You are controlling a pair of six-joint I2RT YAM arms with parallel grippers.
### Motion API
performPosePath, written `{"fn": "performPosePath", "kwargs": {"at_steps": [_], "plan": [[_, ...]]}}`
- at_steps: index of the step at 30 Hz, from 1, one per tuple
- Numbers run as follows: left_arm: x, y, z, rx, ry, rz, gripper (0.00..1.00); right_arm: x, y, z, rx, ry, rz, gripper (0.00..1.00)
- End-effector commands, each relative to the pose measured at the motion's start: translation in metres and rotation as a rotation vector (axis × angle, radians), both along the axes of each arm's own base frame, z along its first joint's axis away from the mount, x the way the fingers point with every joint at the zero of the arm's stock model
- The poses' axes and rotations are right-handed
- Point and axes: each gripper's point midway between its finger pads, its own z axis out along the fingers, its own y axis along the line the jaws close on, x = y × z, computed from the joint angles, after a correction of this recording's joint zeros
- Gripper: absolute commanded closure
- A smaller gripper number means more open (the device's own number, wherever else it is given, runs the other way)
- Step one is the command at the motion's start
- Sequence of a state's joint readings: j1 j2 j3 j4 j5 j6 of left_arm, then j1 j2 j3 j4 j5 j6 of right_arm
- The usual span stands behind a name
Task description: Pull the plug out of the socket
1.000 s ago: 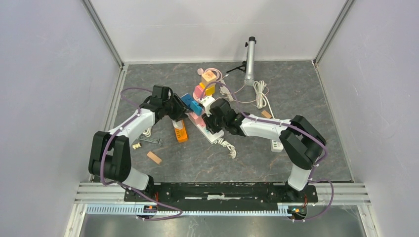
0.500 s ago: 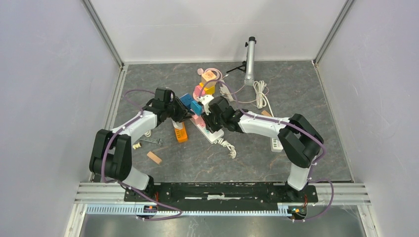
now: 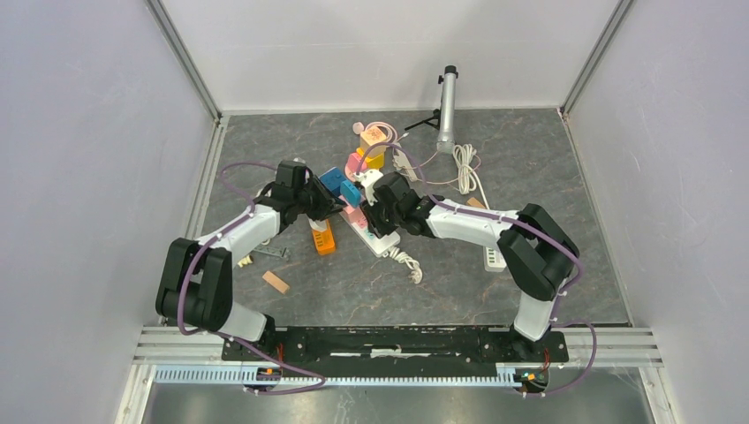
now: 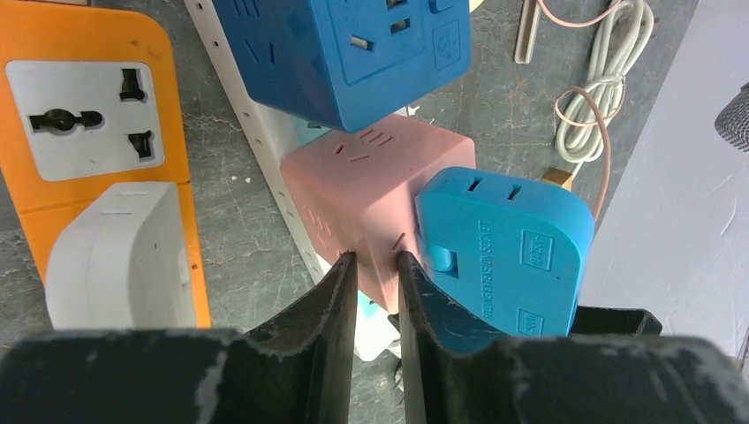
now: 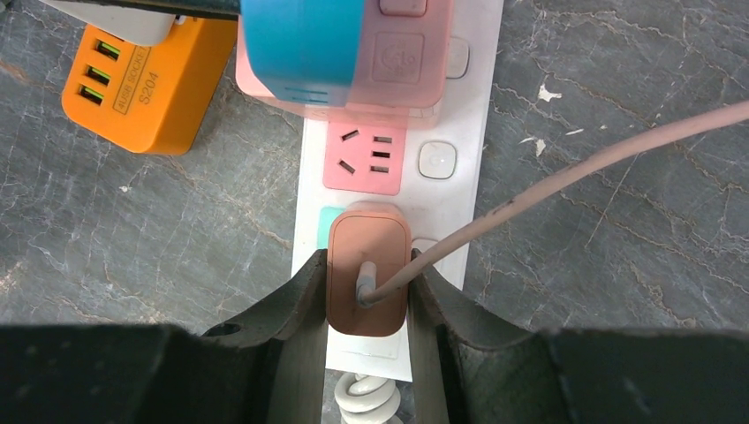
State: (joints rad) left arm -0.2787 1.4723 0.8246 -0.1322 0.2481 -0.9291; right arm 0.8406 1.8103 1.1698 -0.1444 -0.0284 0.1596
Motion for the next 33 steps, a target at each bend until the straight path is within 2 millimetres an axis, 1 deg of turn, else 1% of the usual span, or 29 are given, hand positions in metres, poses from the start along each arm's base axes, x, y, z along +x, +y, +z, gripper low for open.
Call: {"fn": "performPosePath", "kwargs": {"at_steps": [1,3,6,8,10,12,13,14,15,19,23,26,29,31,33], "plan": [[-0.04,0.034,-0.056,0.211,0.183,0.011,0.7,0.008,0.03,0.081,0.213,-0.136,0.028,1.0],[-0.041,0.035,-0.058,0.216,0.187,0.009,0.7,0.01,0.029,0.095,0.229,-0.165,0.021,1.0],[-0.042,0.035,-0.06,0.218,0.195,0.009,0.7,0.012,0.027,0.105,0.24,-0.2,0.018,1.0],[-0.042,0.036,-0.061,0.223,0.201,0.012,0.71,0.009,0.03,0.104,0.229,-0.214,0.02,1.0],[-0.043,0.038,-0.063,0.23,0.206,0.014,0.7,0.005,0.046,0.11,0.157,-0.27,0.046,1.0],[-0.043,0.038,-0.063,0.234,0.209,0.013,0.7,0.003,0.053,0.108,0.099,-0.265,0.058,1.0],[-0.043,0.038,-0.062,0.234,0.208,0.012,0.7,0.003,0.053,0.109,0.108,-0.26,0.053,1.0],[-0.041,0.037,-0.06,0.232,0.202,0.012,0.7,0.003,0.048,0.107,0.105,-0.262,0.04,1.0],[-0.04,0.036,-0.058,0.23,0.197,0.007,0.7,0.002,0.043,0.111,0.108,-0.278,0.032,1.0],[-0.028,0.031,-0.038,0.218,0.14,-0.018,0.66,0.004,0.009,0.118,0.086,-0.313,-0.055,1.0],[-0.02,0.025,-0.018,0.205,0.099,-0.053,0.57,0.01,-0.028,0.123,0.08,-0.311,-0.172,1.0],[-0.019,0.022,-0.007,0.19,0.078,-0.066,0.5,0.019,-0.068,0.114,0.005,-0.315,-0.304,1.0],[-0.02,0.023,0.0,0.199,0.069,-0.074,0.42,0.025,-0.118,0.095,-0.083,-0.289,-0.457,1.0],[-0.021,0.025,0.004,0.212,0.066,-0.078,0.36,0.024,-0.148,0.083,-0.114,-0.261,-0.542,1.0],[-0.021,0.027,0.008,0.222,0.057,-0.081,0.29,0.021,-0.172,0.074,-0.136,-0.25,-0.603,1.0]]}}
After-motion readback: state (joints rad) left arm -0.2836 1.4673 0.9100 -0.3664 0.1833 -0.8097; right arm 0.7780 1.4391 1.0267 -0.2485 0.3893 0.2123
